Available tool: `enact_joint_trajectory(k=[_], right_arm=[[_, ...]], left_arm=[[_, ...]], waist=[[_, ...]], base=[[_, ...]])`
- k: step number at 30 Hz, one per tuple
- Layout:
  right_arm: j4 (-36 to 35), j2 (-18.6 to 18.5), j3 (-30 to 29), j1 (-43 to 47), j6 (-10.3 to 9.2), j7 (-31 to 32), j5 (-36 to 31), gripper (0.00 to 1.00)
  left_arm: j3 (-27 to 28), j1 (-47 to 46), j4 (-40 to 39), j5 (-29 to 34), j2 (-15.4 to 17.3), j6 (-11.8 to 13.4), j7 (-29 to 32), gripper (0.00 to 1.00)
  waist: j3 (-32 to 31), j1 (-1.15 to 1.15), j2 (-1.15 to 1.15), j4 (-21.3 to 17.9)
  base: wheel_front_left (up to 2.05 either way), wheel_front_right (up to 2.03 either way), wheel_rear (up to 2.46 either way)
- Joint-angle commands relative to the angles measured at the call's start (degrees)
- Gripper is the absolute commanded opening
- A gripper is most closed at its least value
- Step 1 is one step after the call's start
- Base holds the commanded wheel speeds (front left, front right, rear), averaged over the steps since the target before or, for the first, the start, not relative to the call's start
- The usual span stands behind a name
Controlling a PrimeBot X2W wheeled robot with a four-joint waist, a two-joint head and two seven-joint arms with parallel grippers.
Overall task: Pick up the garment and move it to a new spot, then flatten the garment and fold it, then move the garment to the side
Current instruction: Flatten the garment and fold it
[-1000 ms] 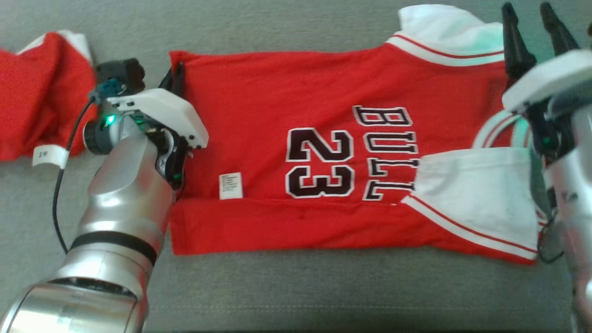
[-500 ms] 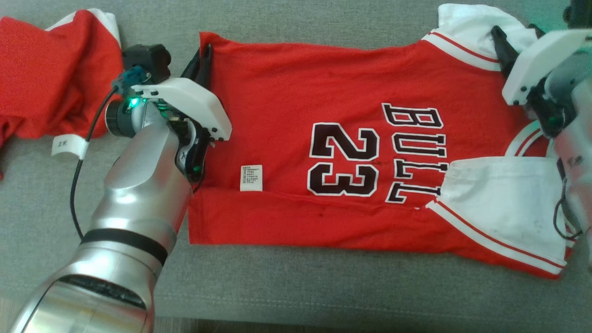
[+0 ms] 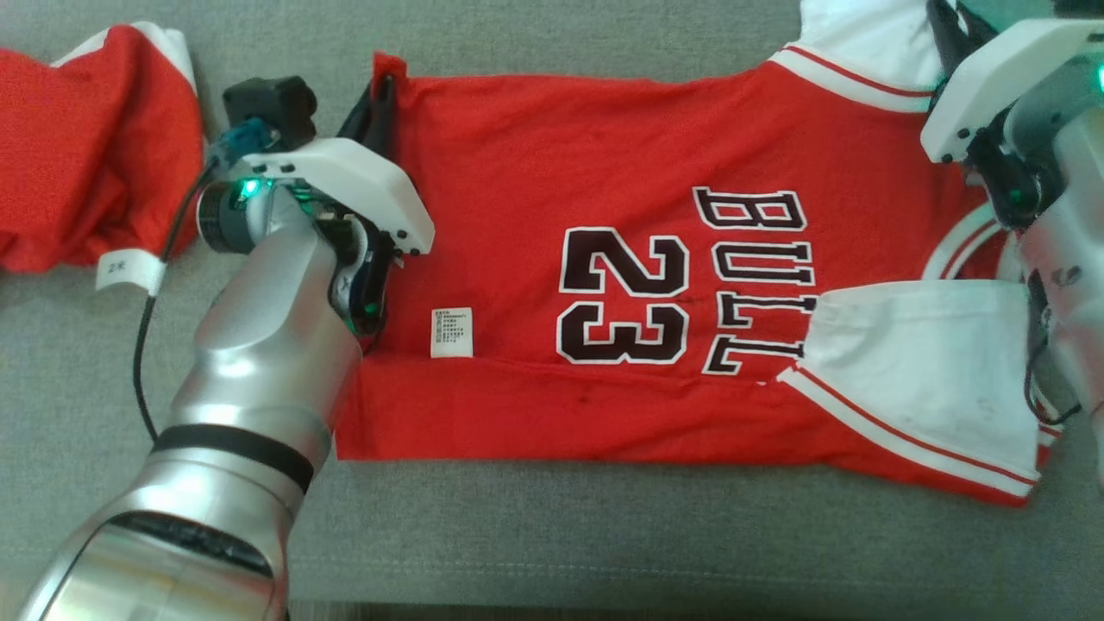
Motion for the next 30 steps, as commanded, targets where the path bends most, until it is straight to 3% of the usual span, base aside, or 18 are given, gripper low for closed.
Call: enact_joint_trajectory(k=[1, 10, 22, 30], right_arm=[[-2.28, -0.61, 1.07, 0.73, -0.04, -0.94, 0.82, 0.00], [-11.90, -5.20, 5.35, 5.48, -0.04, -6.50, 8.04, 0.00], [-30.47, -11.23, 5.60, 21.47, -0.04, -12.66, 14.08, 0.00], [-40.88, -9.98, 2.03, 36.06, -0.04, -13.02, 12.44, 0.00]], left_arm=[[2.07, -1.36, -2.03, 0.54, 1.74, 0.48, -0.71, 0.00], [7.04, 2.38, -7.11, 2.48, 3.56, 0.21, -0.71, 0.00], [13.70, 15.86, -20.93, 4.68, 5.77, 0.62, -0.71, 0.00], [17.88, 27.63, -30.68, 3.71, 6.27, 2.20, -0.71, 0.00]], waist=[[-0.46, -0.01, 0.00, -0.35], [-3.37, -0.01, 0.00, -2.01], [-7.04, -0.01, 0.00, -4.76], [-8.49, -0.01, 0.00, -6.92]], base=[[0.00, 0.00, 0.00], [0.00, 0.00, 0.00], [0.00, 0.00, 0.00], [0.00, 0.00, 0.00]])
